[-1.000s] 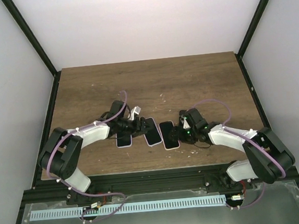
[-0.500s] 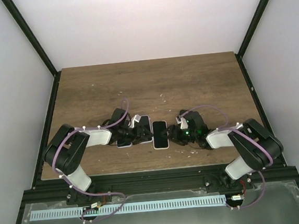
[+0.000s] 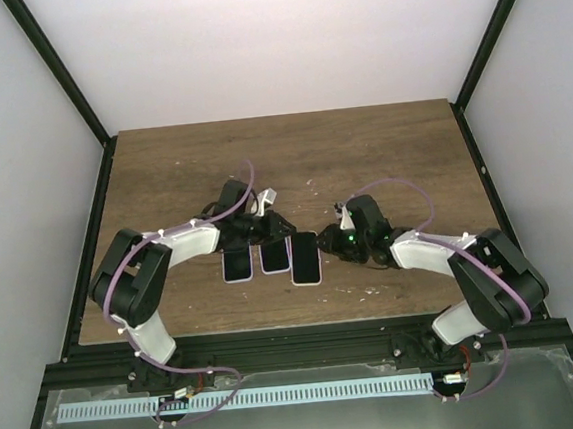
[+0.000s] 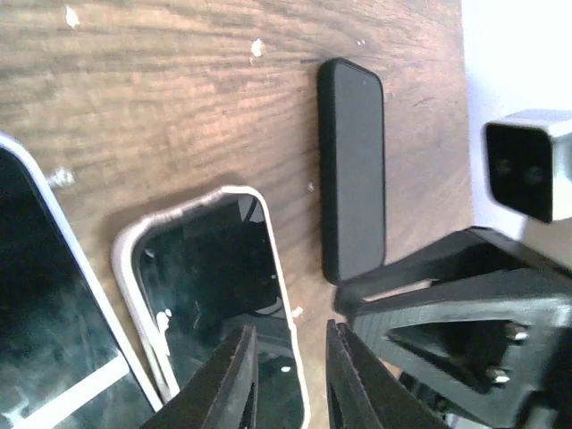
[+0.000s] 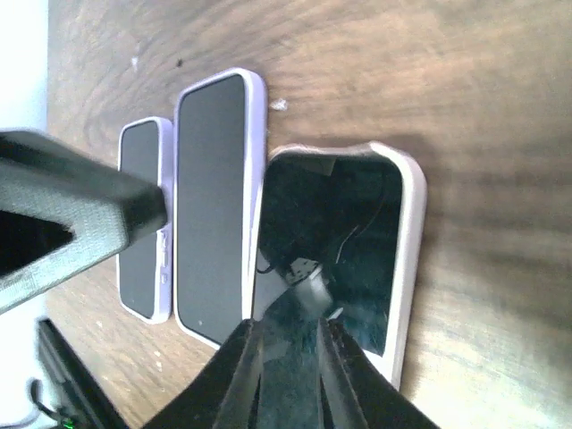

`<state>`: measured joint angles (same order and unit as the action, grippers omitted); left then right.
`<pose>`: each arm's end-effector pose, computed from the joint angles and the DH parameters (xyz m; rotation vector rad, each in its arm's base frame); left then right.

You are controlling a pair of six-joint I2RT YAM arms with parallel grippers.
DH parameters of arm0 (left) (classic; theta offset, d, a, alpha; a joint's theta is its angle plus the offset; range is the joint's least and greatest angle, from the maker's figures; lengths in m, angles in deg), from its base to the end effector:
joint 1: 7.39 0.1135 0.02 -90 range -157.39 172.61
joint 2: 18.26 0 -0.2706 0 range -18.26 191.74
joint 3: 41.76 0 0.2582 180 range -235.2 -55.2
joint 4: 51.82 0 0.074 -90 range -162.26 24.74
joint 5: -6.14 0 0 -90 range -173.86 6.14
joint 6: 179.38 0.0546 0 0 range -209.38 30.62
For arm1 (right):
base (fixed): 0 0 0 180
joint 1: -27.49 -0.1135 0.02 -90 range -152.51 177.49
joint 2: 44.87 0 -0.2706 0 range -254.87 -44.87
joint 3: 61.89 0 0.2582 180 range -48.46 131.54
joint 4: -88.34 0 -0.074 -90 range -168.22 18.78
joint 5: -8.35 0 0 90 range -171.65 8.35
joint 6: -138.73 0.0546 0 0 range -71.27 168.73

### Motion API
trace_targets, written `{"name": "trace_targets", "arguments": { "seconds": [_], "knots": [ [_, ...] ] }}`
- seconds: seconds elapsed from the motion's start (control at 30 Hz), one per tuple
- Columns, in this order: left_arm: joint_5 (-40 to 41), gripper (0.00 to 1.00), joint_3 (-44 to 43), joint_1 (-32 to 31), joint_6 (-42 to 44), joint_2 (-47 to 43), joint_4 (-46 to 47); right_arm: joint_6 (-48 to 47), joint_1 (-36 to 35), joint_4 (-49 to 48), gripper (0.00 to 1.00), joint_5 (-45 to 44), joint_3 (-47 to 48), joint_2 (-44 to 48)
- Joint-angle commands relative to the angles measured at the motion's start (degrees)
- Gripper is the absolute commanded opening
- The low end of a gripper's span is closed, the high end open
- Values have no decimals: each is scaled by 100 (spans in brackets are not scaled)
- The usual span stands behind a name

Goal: Put the phone into the phone case

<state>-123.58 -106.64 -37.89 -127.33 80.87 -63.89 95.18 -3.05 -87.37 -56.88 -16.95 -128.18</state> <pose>0.2894 -0.2110 0.1515 0.2037 2.5816 -1.3432 0.2311 0.1629 0.1382 0.1086 2.5308 1.1213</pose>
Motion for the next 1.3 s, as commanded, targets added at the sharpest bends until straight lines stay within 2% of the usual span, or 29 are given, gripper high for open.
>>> {"name": "trace_targets", "arguments": {
  "seconds": [0.0,0.07,0.13,0.3,0.57,1.0,1.27],
  "knots": [
    [332,22,-61,133,152,236,-205,-807,-6,728,12,-363,725,-192],
    [326,21,180,300,-89,89,103,-967,-4,826,4,-310,1045,-412],
    [316,21,300,459,-132,-25,155,-1046,-5,801,1,-205,1289,-666],
    [249,22,450,750,-21,-218,-65,-1056,-24,807,1,42,1836,-1423],
    [140,22,668,814,13,-396,-22,-995,-223,807,1,254,2296,-2219],
    [-29,22,596,813,82,-282,-28,-640,-380,996,1,-309,1574,-2643],
    [50,22,567,817,149,-369,-170,-720,-315,1114,1,-736,1498,-2952]
  ]
}}
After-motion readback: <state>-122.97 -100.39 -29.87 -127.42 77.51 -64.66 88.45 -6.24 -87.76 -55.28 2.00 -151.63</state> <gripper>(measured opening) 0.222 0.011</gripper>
